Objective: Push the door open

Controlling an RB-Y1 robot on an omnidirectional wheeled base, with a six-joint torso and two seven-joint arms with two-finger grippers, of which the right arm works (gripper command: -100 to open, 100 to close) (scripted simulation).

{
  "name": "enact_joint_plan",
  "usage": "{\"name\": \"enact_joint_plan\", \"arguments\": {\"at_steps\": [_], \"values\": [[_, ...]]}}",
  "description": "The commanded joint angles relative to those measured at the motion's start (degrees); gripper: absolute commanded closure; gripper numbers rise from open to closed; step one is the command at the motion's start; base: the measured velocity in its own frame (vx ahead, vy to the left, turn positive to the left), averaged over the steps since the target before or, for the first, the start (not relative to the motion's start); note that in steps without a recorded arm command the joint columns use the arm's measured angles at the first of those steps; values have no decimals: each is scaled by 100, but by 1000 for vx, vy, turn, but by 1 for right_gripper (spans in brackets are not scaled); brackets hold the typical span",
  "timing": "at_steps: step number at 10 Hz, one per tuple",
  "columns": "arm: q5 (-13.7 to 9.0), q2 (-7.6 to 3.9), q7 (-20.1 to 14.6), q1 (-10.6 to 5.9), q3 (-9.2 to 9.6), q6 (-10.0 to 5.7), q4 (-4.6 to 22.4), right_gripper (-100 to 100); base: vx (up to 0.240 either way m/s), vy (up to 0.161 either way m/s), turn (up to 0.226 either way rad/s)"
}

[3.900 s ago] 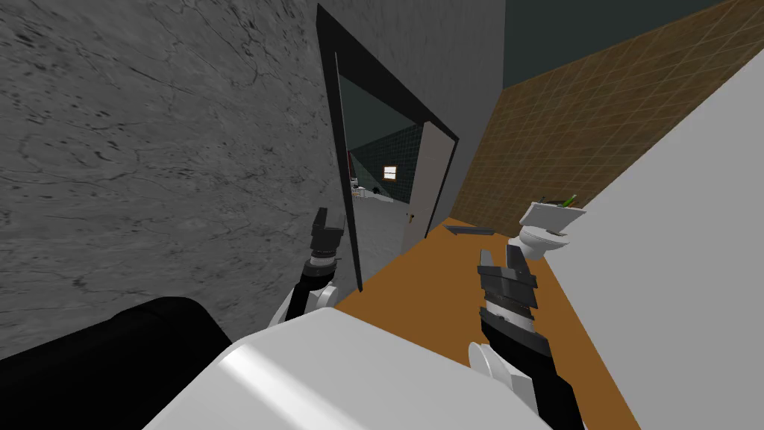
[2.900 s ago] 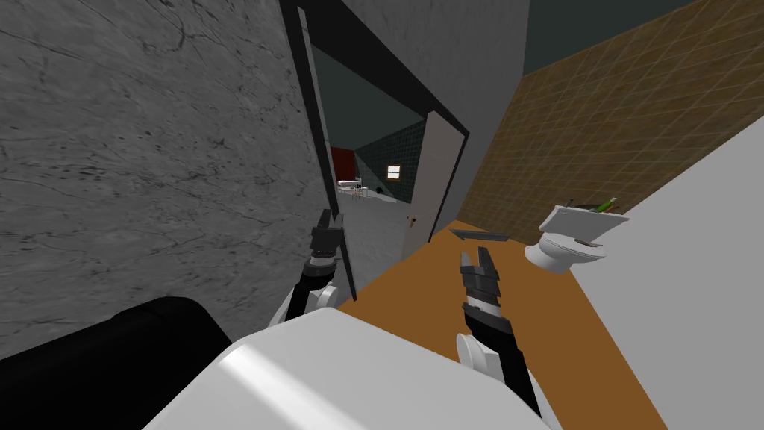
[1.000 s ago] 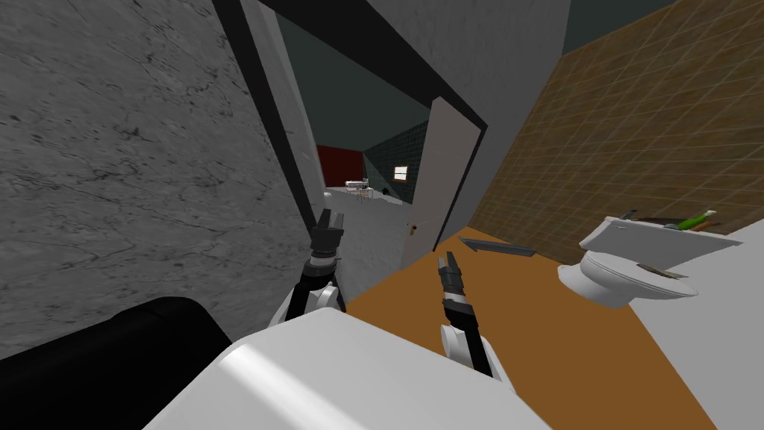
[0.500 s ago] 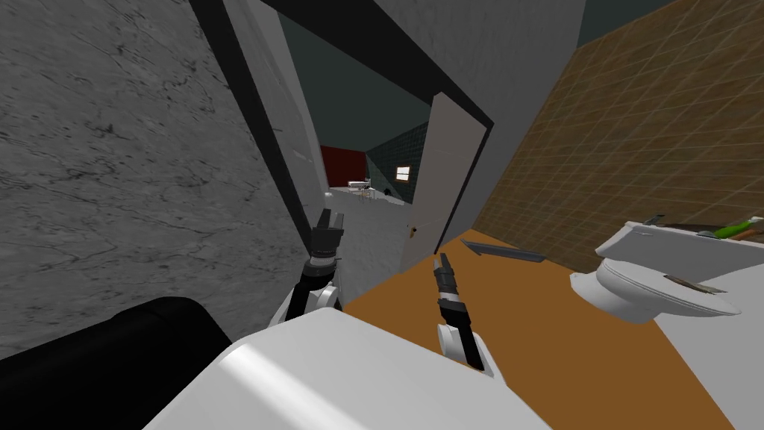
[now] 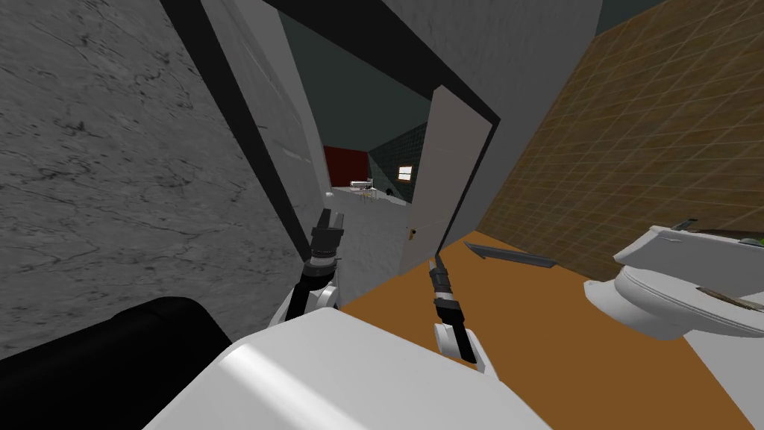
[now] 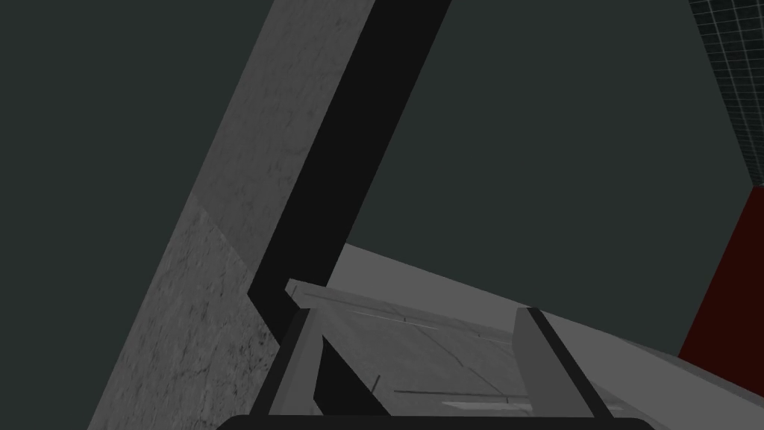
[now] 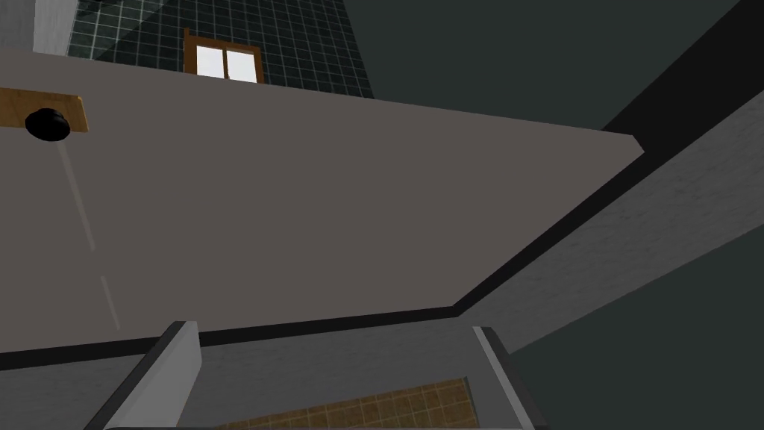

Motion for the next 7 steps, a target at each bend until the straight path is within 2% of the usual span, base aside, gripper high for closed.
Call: {"name": "enact_joint_plan", "arguments": {"at_steps": [1, 7], "values": [[51, -4, -55, -96, 24, -75, 248, -100, 91, -72, 57], [243, 7, -241, -440, 120, -279, 1075, -100, 85, -85, 56]]}}
